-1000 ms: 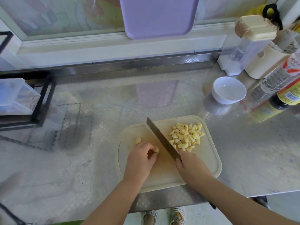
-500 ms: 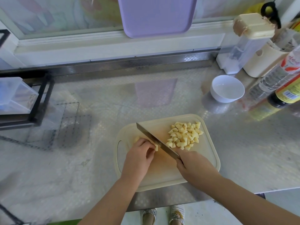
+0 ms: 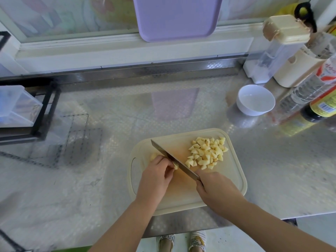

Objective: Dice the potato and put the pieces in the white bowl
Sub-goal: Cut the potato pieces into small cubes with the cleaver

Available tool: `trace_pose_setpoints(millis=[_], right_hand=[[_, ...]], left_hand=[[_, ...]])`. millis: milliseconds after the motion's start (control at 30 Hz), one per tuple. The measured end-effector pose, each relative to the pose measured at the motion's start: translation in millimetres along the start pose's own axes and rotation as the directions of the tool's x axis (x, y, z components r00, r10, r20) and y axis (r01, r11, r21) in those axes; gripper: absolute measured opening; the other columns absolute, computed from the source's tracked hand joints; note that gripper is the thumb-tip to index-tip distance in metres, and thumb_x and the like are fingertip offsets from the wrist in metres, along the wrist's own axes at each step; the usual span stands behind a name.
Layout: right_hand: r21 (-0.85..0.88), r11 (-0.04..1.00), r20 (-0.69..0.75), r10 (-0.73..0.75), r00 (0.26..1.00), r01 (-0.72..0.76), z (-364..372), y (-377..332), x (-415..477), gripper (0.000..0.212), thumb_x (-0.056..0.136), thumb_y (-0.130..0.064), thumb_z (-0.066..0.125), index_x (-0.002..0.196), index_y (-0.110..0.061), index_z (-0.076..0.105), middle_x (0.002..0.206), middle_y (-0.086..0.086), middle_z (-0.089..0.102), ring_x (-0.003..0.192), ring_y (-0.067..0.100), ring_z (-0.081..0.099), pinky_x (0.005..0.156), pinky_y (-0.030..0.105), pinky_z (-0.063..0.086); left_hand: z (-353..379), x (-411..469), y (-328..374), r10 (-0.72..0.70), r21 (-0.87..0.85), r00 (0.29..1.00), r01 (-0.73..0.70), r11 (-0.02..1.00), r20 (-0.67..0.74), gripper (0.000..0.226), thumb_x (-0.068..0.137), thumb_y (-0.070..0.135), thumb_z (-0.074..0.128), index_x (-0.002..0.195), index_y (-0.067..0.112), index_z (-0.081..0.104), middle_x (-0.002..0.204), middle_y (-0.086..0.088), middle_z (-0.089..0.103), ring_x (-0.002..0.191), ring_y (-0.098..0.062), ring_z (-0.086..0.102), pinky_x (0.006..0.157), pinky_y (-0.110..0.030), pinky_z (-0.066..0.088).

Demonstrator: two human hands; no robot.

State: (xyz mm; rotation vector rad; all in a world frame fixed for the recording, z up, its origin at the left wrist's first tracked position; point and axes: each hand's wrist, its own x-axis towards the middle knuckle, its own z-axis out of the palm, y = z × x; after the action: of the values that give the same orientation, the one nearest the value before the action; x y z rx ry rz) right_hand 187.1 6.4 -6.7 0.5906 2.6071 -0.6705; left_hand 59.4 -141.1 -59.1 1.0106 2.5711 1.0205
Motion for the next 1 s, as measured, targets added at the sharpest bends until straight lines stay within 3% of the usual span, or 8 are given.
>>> trace_pose_setpoints(millis=[200,367,500,667,900,1000], right_hand=[[-0.038,0.999,0.014,0.016,1.000,-0.015,3.2,-2.3,0.2,0.015,0.104,-0.027,0.035,0.113,-0.023,0.047,0.078,-0.003,0.052,0.077,0.023,0.062,0.065,0.035,0.048],[-0.067,0.997,0.073,0.044,0.996,-0.039,5.4,-4.1,3.9,0.018,0.104,-0.025,0.036,0.117,-0.020,0.047,0.084,-0.001,0.054,0.083,0.023,0.065,0.074,0.038,0.055],[0.003,0.997,0.078,0.073,0.994,-0.074,7.8,-0.1,8.6,0.016,0.104,-0.027,0.036,0.110,-0.021,0.050,0.086,-0.002,0.056,0.083,0.019,0.063,0.077,0.037,0.056],[0.124,0.981,0.027,0.144,0.989,-0.147,11.0,6.4,8.9,0.016,0.105,-0.029,0.037,0.092,-0.025,0.046,0.077,-0.006,0.053,0.071,0.010,0.056,0.069,0.028,0.052],[0.090,0.990,0.019,0.105,0.994,-0.107,3.1,8.7,2.2,0.019,0.104,-0.028,0.038,0.086,-0.025,0.044,0.072,-0.007,0.050,0.063,0.008,0.048,0.057,0.023,0.036],[0.074,0.994,0.018,0.075,0.997,-0.076,3.4,3.9,-2.4,0.016,0.104,-0.029,0.037,0.090,-0.024,0.043,0.072,-0.006,0.050,0.063,0.011,0.050,0.061,0.029,0.043]], left_hand=[[1.2,-0.2,-0.4,-0.008,-0.004,1.000,0.008,1.000,0.002,0.012,0.082,0.016,0.075,0.083,0.022,0.064,0.093,0.015,0.060,0.074,-0.006,0.061,0.063,-0.025,0.052],[0.8,-0.6,0.6,-0.011,0.020,1.000,0.010,1.000,0.015,0.014,0.081,0.016,0.076,0.083,0.022,0.063,0.089,0.018,0.056,0.070,-0.002,0.053,0.060,-0.007,0.038],[0.0,-0.4,1.5,-0.008,0.021,1.000,0.007,1.000,0.018,0.015,0.083,0.018,0.074,0.089,0.024,0.062,0.092,0.017,0.057,0.074,-0.003,0.055,0.061,-0.015,0.046],[-0.2,-3.4,1.6,-0.013,0.020,1.000,0.013,1.000,0.020,0.016,0.085,0.022,0.073,0.097,0.024,0.062,0.093,0.017,0.057,0.077,0.000,0.055,0.065,-0.013,0.048],[-0.3,-15.7,-2.6,0.021,0.070,0.999,-0.024,0.997,0.041,0.011,0.082,0.024,0.076,0.089,0.022,0.067,0.092,0.014,0.057,0.070,0.000,0.051,0.062,-0.004,0.036],[-1.5,-16.1,-1.1,-0.035,0.053,0.999,0.034,0.998,0.013,0.012,0.086,0.031,0.071,0.093,0.026,0.063,0.094,0.015,0.059,0.076,-0.002,0.055,0.063,-0.015,0.046]])
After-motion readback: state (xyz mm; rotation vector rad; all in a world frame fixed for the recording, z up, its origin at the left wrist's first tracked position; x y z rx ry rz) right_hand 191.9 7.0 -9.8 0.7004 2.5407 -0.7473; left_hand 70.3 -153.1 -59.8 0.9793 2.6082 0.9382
